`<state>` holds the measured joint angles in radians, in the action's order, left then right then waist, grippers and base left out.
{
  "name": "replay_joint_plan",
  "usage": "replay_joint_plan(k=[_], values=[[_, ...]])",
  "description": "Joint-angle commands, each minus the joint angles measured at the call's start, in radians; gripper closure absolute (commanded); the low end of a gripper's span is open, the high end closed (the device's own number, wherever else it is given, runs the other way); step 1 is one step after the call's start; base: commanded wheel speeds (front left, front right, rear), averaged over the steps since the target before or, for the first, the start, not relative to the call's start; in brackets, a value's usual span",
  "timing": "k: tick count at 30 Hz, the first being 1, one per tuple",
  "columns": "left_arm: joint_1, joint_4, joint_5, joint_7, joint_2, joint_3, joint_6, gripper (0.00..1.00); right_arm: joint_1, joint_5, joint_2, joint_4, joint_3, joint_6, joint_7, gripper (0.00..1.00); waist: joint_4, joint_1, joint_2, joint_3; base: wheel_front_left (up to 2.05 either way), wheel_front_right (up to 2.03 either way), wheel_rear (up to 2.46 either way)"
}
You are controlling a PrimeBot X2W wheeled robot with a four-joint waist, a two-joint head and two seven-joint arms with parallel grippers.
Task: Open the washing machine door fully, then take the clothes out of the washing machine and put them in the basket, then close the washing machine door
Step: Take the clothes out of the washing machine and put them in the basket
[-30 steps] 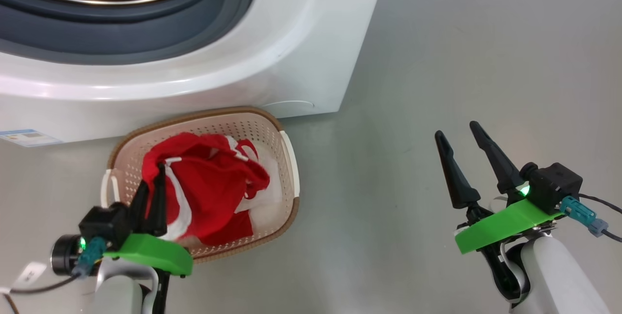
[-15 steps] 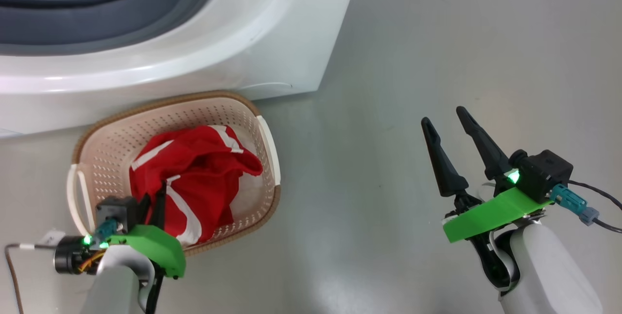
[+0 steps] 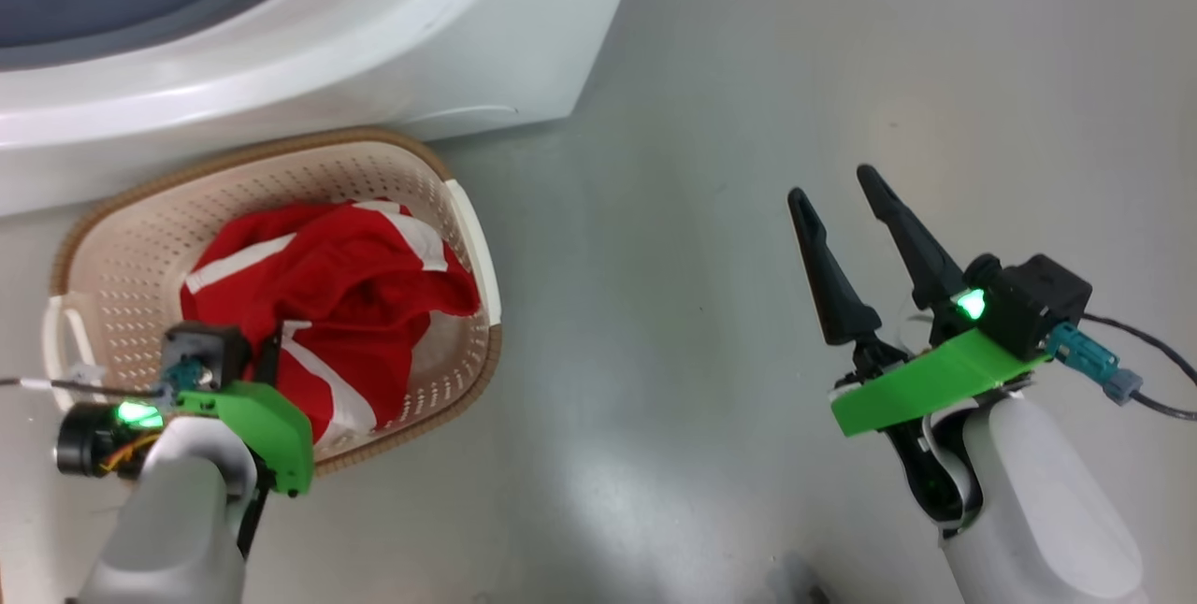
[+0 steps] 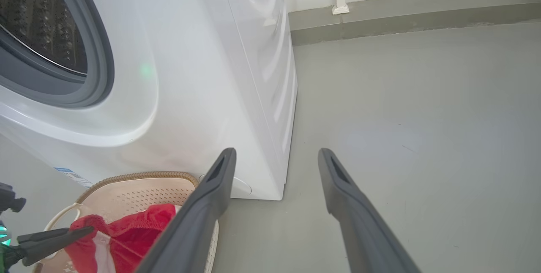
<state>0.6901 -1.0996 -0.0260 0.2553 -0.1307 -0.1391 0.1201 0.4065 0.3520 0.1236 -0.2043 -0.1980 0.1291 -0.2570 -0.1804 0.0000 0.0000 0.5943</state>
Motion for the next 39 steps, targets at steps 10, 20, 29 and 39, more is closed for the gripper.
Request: replay_joint_plan(k=[10, 20, 29, 39], values=[[0.096, -0.119, -0.007, 0.006, -0.059, 0.016, -0.001, 0.96, 0.026, -0.010, -0.018, 0.029, -0.034, 0.002, -0.005, 0.00, -0.049, 0.0000, 0.0000, 0.083, 0.00, 0.00, 0.00], [0.123, -0.147, -0.071, 0.006, -0.055, 0.058, -0.007, 0.00, 0.033, -0.011, -0.010, 0.023, -0.030, 0.002, -0.005, 0.00, -0.042, 0.0000, 0.0000, 0.087, 0.00, 0.00, 0.00], [0.092, -0.124, -0.108, 0.006, -0.048, 0.080, -0.007, 0.00, 0.020, -0.010, -0.002, 0.010, -0.020, 0.002, -0.005, 0.00, -0.017, 0.0000, 0.0000, 0.040, 0.00, 0.00, 0.00], [0.017, 0.008, -0.144, 0.006, -0.035, 0.113, 0.000, 0.00, -0.015, -0.009, 0.011, -0.013, 0.018, 0.002, -0.005, 0.00, 0.036, 0.0000, 0.0000, -0.048, 0.00, 0.00, 0.00]])
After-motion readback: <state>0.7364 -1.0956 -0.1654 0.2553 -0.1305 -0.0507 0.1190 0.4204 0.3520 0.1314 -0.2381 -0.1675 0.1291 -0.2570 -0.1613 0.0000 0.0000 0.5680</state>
